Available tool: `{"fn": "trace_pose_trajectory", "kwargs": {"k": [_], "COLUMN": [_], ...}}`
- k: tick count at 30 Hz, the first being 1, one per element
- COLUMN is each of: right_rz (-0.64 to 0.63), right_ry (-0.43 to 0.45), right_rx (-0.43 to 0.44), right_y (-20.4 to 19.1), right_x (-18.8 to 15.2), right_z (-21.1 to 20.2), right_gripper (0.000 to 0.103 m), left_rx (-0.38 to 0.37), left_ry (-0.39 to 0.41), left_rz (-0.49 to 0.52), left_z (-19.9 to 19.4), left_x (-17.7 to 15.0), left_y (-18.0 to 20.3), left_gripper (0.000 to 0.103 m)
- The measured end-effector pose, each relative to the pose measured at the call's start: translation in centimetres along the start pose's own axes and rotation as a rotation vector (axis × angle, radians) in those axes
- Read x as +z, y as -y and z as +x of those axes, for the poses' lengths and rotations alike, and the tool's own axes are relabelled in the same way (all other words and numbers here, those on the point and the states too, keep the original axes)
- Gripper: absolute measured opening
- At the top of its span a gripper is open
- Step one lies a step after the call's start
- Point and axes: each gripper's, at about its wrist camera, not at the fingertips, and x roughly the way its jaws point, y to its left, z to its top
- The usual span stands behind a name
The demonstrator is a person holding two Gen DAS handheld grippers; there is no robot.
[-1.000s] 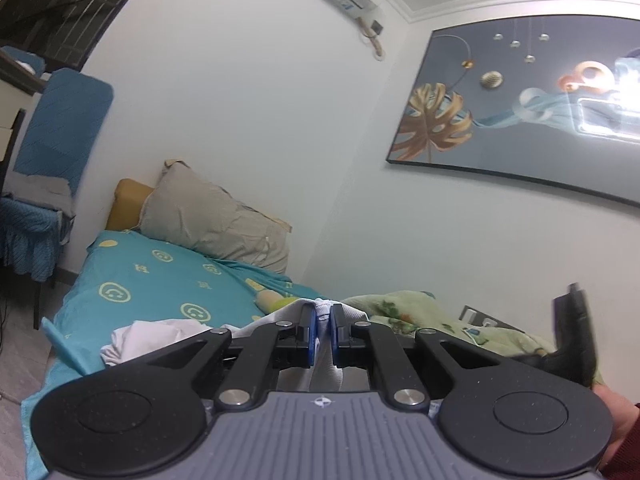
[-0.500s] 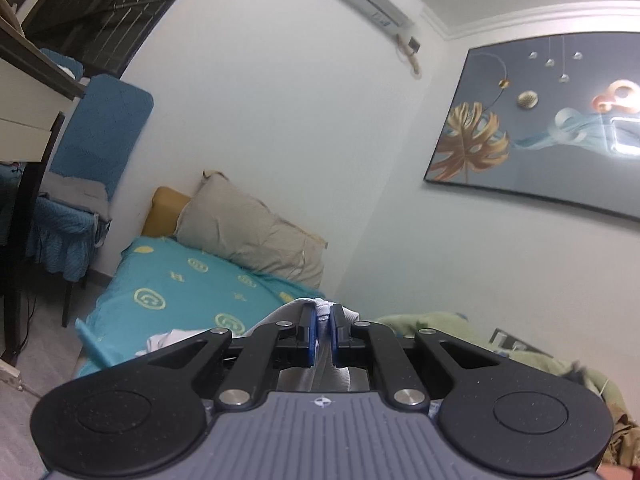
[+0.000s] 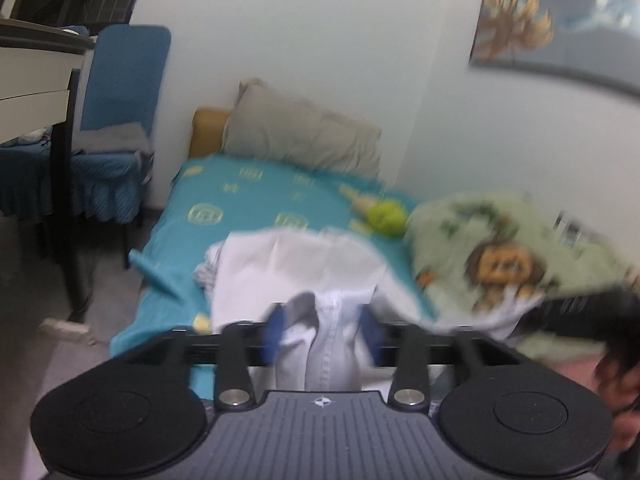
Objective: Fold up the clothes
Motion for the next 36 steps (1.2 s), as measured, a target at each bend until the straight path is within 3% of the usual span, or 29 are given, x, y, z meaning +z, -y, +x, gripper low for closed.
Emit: {"fn": "trace_pose_trajectory", "kwargs": {"k": [1,3,4,7,10,14,16,19,20,21,23,25,29,32,36], "right_rz": [0.001,0.004,0.004,-0.002,0.008,0.04,0.052,0.039,0.035,0.021,-0.029,-0.085,-0.071,-0.073,-0.096], "right_ry": [0.001,0.0,0.0,0.006,0.023,0.079,0.113,0.13,0.105,0.079,0.045,0.013,0.005,0.137,0.325], "right_rx": [0.006,0.025,0.035,0.056,0.076,0.062,0.011,-0.081,-0.094,-0.126,-0.219,-0.281,-0.322,-0.301,-0.255], "right_y": [-0.1,-0.3,-0.4,-0.8,-0.9,-0.6,-0.2,0.3,0.5,0.5,0.2,-0.1,0.1,-1.1,-3.8], "right_x": [0.0,0.0,0.0,0.0,-0.1,0.2,0.3,0.3,0.2,0.0,-0.5,-1.0,0.0,3.5,10.1], "right_z": [0.0,-0.1,-0.2,-0.4,-0.8,-1.5,-1.8,-1.6,-1.0,-0.4,0.9,1.9,2.0,-0.8,-6.6], "right_gripper": [0.013,0.013,0.013,0.013,0.013,0.014,0.014,0.019,0.035,0.058,0.08,0.082,0.082,0.082,0.082], "left_rx": [0.012,0.03,0.041,0.114,0.24,0.455,0.523,0.551,0.564,0.578,0.598,0.591,0.572,0.559,0.509], "left_ry": [-0.011,-0.022,-0.02,-0.007,-0.009,-0.049,-0.054,-0.022,-0.002,0.025,0.082,0.141,0.252,0.355,0.466], "left_rz": [0.026,0.084,0.115,0.191,0.219,0.15,0.047,-0.136,-0.164,-0.17,-0.178,-0.163,-0.121,-0.099,-0.106], "left_z": [0.1,0.1,0.2,1.0,2.8,4.8,4.4,2.3,1.6,1.1,-0.1,-1.3,-3.3,-5.2,-8.2], "left_x": [-0.3,-0.7,-0.9,-1.3,-1.4,-1.1,-0.8,-0.3,-0.1,0.1,0.6,0.9,2.7,5.5,12.2], "left_y": [0.3,1.3,1.9,3.6,4.7,3.3,1.5,-1.5,-2.0,-2.0,-2.0,-1.6,-0.3,1.3,3.7], "left_gripper": [0.06,0.078,0.082,0.085,0.085,0.085,0.085,0.092,0.092,0.092,0.091,0.092,0.092,0.092,0.092]}}
